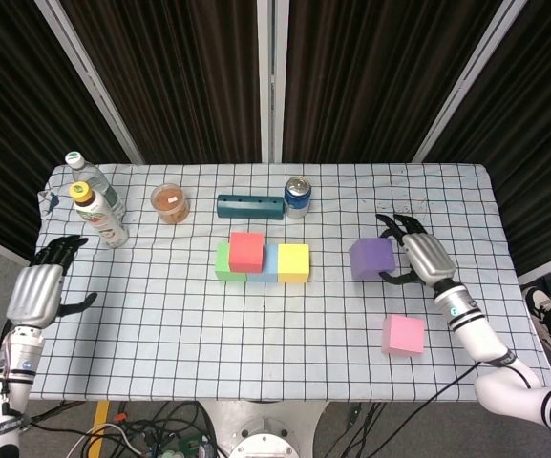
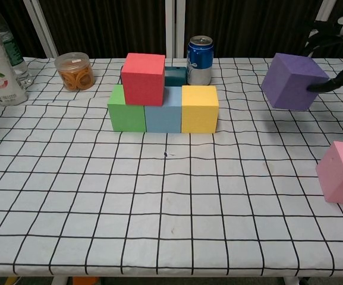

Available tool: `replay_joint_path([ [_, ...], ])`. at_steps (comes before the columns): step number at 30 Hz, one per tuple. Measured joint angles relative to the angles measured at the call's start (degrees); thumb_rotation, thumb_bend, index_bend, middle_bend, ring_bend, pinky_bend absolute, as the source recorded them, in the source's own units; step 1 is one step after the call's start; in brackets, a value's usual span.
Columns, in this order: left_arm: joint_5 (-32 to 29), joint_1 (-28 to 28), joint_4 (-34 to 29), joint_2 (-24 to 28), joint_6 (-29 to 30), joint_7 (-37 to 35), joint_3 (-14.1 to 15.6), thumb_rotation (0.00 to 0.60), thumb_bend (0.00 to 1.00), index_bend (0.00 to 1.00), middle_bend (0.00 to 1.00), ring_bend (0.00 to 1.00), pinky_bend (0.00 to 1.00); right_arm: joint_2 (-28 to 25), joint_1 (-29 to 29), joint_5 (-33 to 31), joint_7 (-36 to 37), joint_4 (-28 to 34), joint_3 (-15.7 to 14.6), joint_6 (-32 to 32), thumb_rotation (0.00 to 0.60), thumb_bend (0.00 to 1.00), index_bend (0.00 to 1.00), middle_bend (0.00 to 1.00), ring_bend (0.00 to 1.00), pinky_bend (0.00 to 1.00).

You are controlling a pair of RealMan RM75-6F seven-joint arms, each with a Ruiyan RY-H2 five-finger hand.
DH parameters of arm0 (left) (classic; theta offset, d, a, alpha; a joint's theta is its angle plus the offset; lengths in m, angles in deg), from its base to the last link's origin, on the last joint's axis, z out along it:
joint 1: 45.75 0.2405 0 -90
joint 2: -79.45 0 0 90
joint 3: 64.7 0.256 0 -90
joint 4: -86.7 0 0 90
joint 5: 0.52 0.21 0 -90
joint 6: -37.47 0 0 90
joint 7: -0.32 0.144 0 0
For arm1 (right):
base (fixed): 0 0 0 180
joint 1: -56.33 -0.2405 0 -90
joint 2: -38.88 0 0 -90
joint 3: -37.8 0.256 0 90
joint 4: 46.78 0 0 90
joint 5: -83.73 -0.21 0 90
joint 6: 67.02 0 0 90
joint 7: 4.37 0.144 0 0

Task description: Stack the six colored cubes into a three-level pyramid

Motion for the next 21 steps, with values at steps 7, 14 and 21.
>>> replay_joint_path([
  [7,1.2,0.6,0.9,-0.5,-1.6,0.0,-0.6,0.600,0.17,0.15,0.11,0.08,0.17,-2.2,-3.4,-9.1,-11.9,10.0,2.8,-1.7,0.600,0.19,0.00,0.42,0.00,0.00],
  [14,3.4,1.8,1.4,-0.7,-1.4,-0.9,-0.9,0.600,0.17,0.15,0.11,0.08,0.17,-0.5,-10.4,-23.2,-26.0,14.4,5.1,-2.4,0.600,0.18,0.00,0.42,0.00,0.00],
  [21,5.2,3.0,1.6,-0.7,-1.3,-1.5,-1.1,0.600,0.17,0.15,0.11,0.08,0.17,4.0,-17.7,-35.3,-35.5,15.0,6.2,-1.3,0.600,0.18,0.00,0.41,0.00,0.00],
])
